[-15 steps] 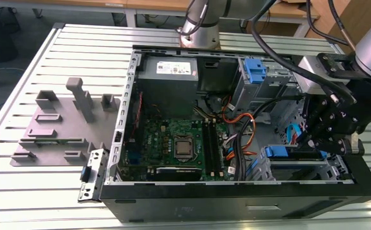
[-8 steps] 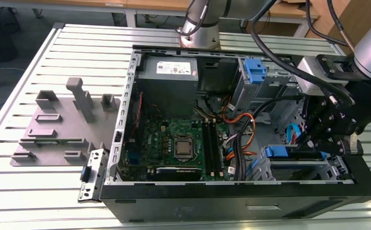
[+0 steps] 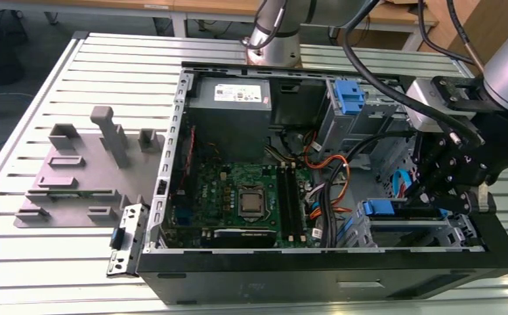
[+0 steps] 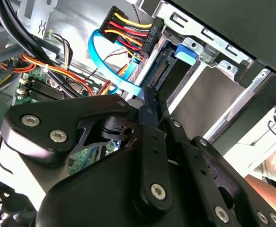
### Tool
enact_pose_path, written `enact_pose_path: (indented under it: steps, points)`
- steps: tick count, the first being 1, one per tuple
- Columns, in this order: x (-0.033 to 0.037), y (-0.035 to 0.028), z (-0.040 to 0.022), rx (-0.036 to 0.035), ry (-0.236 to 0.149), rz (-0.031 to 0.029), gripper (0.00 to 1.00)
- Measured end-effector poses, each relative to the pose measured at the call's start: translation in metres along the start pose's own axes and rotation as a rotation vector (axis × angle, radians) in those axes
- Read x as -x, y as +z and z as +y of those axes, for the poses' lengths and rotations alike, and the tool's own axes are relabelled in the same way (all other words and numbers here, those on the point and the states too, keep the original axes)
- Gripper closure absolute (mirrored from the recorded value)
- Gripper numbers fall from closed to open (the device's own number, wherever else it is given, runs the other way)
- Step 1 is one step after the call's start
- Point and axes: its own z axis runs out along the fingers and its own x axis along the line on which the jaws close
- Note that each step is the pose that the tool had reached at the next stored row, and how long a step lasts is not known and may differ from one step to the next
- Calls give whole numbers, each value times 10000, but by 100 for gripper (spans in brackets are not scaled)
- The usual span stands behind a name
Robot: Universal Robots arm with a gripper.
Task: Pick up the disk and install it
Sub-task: 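Insert the first disk wire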
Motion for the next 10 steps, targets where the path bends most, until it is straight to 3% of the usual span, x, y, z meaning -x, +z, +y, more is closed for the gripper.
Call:
enact_pose_path:
  steps: [10]
  points:
    - [0, 2, 10, 0, 0, 10, 84]
